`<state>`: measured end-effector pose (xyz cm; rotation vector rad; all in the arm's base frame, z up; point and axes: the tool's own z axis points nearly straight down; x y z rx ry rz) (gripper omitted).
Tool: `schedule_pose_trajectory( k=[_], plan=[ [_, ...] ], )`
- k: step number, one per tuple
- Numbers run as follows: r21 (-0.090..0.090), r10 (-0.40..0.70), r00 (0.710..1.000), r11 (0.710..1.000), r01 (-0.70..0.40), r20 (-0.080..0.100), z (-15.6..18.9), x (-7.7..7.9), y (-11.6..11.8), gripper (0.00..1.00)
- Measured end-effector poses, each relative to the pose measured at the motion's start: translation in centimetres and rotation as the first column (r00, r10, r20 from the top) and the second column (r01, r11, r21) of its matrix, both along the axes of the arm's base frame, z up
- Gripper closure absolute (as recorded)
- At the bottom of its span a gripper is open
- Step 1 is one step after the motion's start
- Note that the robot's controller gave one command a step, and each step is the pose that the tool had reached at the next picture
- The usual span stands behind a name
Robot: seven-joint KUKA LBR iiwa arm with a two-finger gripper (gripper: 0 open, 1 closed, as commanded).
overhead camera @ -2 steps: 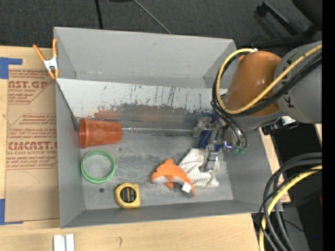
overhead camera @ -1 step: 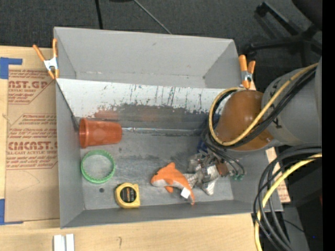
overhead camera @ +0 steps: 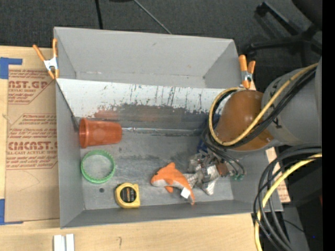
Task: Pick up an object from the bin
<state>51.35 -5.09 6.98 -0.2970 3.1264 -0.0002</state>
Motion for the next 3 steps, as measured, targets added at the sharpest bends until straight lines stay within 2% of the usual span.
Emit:
schedule_pose_trajectory(
  k=[1, 2, 3],
  plan=[
    [0.000, 0.025, 1.000, 1.000, -0.025, 0.000, 2.0, 0.6, 0.4, 1.00],
    [0.000, 0.025, 1.000, 1.000, -0.025, 0.000, 2.0, 0.6, 0.4, 1.00],
    [0.000, 0.025, 1.000, 1.000, -0.025, 0.003, 17.0, -1.4, 0.2, 1.00]
  ],
)
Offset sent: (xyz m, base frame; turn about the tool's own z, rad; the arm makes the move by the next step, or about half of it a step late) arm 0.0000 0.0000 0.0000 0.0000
